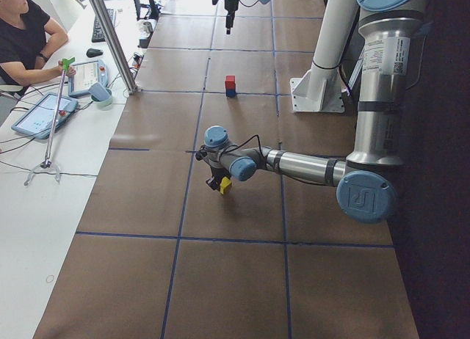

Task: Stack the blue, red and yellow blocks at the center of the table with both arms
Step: 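Carry the yellow cube with the left gripper onto the red cube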

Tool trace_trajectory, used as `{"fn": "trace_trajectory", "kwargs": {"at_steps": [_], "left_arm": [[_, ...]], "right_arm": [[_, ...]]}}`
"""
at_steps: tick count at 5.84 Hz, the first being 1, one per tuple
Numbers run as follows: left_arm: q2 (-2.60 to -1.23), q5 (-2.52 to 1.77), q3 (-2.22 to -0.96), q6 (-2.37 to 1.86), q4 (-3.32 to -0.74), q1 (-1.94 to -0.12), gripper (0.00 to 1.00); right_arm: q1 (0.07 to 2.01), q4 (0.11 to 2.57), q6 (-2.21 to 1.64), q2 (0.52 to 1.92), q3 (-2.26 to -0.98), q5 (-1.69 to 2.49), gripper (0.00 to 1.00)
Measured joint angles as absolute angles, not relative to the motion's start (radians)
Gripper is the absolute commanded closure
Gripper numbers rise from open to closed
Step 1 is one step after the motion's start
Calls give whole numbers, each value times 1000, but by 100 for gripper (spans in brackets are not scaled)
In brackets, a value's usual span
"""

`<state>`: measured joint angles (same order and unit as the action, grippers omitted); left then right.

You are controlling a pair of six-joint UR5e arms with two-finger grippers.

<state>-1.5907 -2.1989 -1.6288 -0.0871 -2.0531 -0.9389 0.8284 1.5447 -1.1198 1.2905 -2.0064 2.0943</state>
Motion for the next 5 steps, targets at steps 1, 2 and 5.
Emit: {"fn": "trace_trajectory", "kwargs": {"at_steps": [1,2,5], "left_arm": [[-1630,-2205,-1659,-193,-2040,-938,98],[-1701,-2206,-1699,-353,-1990,-912,98],[-2022,-2170,-1779,-875,-1720,-702,97]], "right_arm": [[829,1545,-1119,1291,-2007,2095,0],[831,1545,-1118,1291,-2009,2098,0],[864,1545,-1091,1310,-2014,2108,0]]}}
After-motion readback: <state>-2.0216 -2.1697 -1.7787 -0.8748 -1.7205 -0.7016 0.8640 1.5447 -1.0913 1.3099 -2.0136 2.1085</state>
